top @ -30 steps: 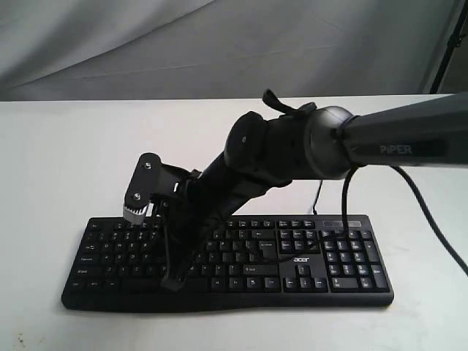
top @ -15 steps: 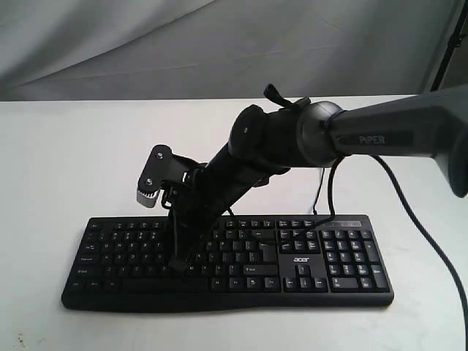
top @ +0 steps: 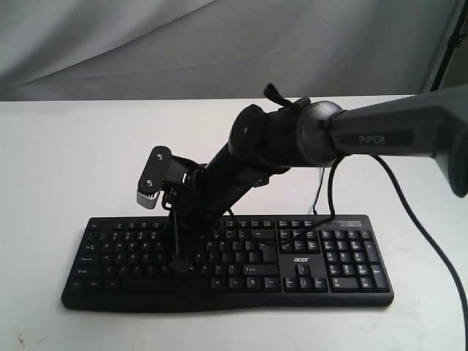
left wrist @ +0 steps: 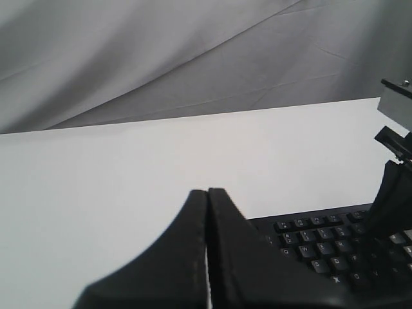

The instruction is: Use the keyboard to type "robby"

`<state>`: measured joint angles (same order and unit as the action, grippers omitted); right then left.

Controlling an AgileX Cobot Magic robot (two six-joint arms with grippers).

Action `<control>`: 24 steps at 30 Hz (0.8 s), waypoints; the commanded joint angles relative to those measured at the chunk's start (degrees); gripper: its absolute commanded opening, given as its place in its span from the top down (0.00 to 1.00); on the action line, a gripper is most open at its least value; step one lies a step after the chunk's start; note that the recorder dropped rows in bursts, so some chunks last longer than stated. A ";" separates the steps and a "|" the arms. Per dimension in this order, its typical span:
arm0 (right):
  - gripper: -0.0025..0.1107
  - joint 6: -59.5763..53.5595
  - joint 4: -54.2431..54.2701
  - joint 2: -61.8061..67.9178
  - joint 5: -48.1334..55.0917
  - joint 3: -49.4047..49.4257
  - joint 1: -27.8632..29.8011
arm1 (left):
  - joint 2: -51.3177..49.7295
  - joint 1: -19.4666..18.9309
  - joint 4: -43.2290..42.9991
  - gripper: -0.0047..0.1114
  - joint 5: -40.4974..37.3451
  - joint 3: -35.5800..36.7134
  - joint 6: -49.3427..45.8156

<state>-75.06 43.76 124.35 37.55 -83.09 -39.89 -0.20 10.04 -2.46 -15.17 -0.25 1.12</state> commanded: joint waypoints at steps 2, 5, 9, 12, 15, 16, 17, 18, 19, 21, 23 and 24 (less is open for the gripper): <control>0.98 -0.03 -0.17 0.09 -0.18 -0.35 0.51 | 0.20 0.32 -0.27 0.96 0.33 0.25 0.16; 0.98 -0.03 -0.17 0.60 -0.18 -0.35 0.51 | 0.20 0.32 -0.27 0.96 0.33 0.25 0.16; 0.98 -0.03 0.11 1.71 -0.38 -0.35 0.51 | 0.20 0.32 -0.27 0.96 0.33 0.25 0.16; 0.98 -0.03 0.11 1.56 -0.27 -0.35 0.51 | 0.20 0.32 -0.27 0.96 0.33 0.25 0.16; 0.98 -0.03 0.11 1.01 -0.27 -0.35 0.51 | 0.20 0.32 -0.27 0.96 0.33 0.25 0.16; 0.98 -0.03 -0.06 0.58 -0.27 -0.35 0.51 | 0.20 0.32 -0.27 0.96 0.33 0.25 0.16; 0.98 -0.03 -0.36 0.32 -0.27 -0.35 0.51 | 0.20 0.32 -0.27 0.96 0.33 0.25 0.16; 0.98 -0.03 -0.36 -0.18 -0.27 -0.35 0.51 | 0.20 0.32 -0.27 0.96 0.33 0.25 0.16; 0.98 -0.03 -0.36 -0.75 -0.27 -0.35 0.51 | 0.20 0.32 -0.27 0.96 0.33 0.25 0.16; 0.98 0.14 -0.78 -1.91 -0.27 -0.35 0.51 | 0.20 0.32 -0.27 0.96 0.33 0.25 0.16; 0.98 0.14 -1.15 -3.24 -0.14 -0.35 0.51 | 0.20 0.32 -0.27 0.96 0.33 0.25 0.16; 0.98 0.14 -1.24 -3.79 -0.03 -0.35 0.51 | 0.20 0.32 -0.27 0.96 0.33 0.25 0.16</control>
<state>-75.06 42.92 122.95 37.22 -83.13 -39.89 -0.20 10.04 -2.46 -15.17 -0.25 1.12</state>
